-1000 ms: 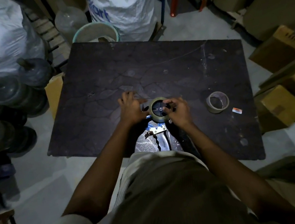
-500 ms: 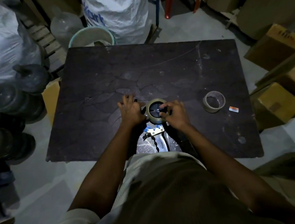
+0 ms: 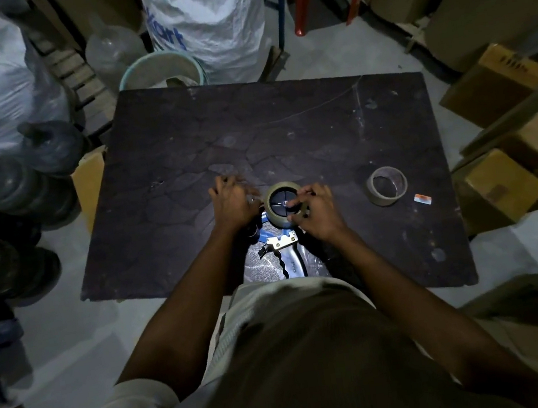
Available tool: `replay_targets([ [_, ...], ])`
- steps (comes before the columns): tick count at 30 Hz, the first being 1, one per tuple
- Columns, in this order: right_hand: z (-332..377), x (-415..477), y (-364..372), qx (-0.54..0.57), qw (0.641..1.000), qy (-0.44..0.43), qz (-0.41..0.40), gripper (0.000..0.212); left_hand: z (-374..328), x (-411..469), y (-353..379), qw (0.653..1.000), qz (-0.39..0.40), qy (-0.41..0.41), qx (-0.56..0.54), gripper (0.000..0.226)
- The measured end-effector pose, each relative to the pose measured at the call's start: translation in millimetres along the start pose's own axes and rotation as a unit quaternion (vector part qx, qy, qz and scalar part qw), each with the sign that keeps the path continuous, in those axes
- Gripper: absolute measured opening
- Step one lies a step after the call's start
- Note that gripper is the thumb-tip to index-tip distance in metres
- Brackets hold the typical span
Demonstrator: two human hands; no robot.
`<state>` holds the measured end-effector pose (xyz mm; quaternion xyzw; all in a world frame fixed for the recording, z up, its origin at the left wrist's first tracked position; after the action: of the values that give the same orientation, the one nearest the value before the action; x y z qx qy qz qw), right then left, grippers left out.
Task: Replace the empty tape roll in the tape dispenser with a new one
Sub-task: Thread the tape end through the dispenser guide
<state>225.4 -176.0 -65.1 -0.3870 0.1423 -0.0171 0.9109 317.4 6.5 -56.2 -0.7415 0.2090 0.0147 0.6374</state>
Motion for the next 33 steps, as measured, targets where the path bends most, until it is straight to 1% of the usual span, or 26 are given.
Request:
replay_targets([
  [2, 0, 0, 1, -0.002, 1.000, 0.001, 0.003, 0.026, -3, 3, -6, 1.000, -0.008, 0.011, 0.003, 0.032],
  [7, -1, -2, 1, 0.009, 1.000, 0.008, 0.008, 0.025, -21, 14, -16, 0.994, -0.012, 0.090, 0.057, 0.022],
  [11, -3, 0, 0, 0.008, 1.000, 0.005, 0.010, 0.024, -18, 18, -7, 0.993, 0.030, 0.097, 0.065, 0.028],
  [12, -2, 0, -1, 0.007, 1.000, 0.003, 0.009, 0.025, -17, 17, -6, 0.992, 0.029, 0.100, 0.064, 0.028],
  [15, 2, -4, 0, -0.012, 1.000, -0.009, 0.009, 0.028, -16, 16, -7, 0.992, -0.010, 0.106, 0.062, 0.022],
  [17, 6, -11, 3, -0.024, 0.999, -0.024, 0.008, 0.029, -17, 17, -6, 0.991, -0.024, 0.109, 0.070, 0.026],
  [19, 8, -17, 4, -0.022, 0.999, -0.040, 0.005, 0.030, -20, 18, -5, 0.988, -0.025, 0.124, 0.089, 0.031],
  [21, 10, -19, 6, -0.016, 0.999, -0.041, 0.018, 0.035, -24, 20, -4, 0.983, -0.021, 0.146, 0.106, 0.032],
  [23, 10, -18, 7, -0.011, 0.999, -0.035, 0.036, 0.040, -26, 21, -3, 0.981, -0.030, 0.160, 0.105, 0.029],
  [25, 10, -17, 6, -0.007, 0.999, -0.034, 0.036, 0.039, -27, 23, -2, 0.981, -0.036, 0.166, 0.096, 0.030],
  [27, 7, -18, 3, 0.006, 0.999, -0.024, 0.028, 0.040, -26, 24, -1, 0.983, -0.034, 0.158, 0.083, 0.037],
  [29, 6, -24, 0, 0.021, 1.000, -0.008, 0.013, 0.049, -28, 24, -3, 0.985, -0.039, 0.154, 0.064, 0.044],
  [31, 9, -34, 1, 0.005, 1.000, -0.003, 0.004, 0.069, -28, 22, -4, 0.986, -0.050, 0.149, 0.060, 0.034],
  [33, 11, -44, 11, -0.025, 0.999, -0.003, 0.025, 0.087, -27, 21, -1, 0.986, -0.063, 0.141, 0.057, 0.027],
])
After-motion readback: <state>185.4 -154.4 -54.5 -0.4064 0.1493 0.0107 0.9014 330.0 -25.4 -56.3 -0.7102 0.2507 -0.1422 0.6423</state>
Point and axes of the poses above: each hand's wrist, its own x-axis towards the middle knuckle, its own y-axis out of the palm, z = x × y, the point moved 6 cm from there along x, towards the middle knuckle, and after that the axes turned 4 degrees about x, right-handed, at the moved point
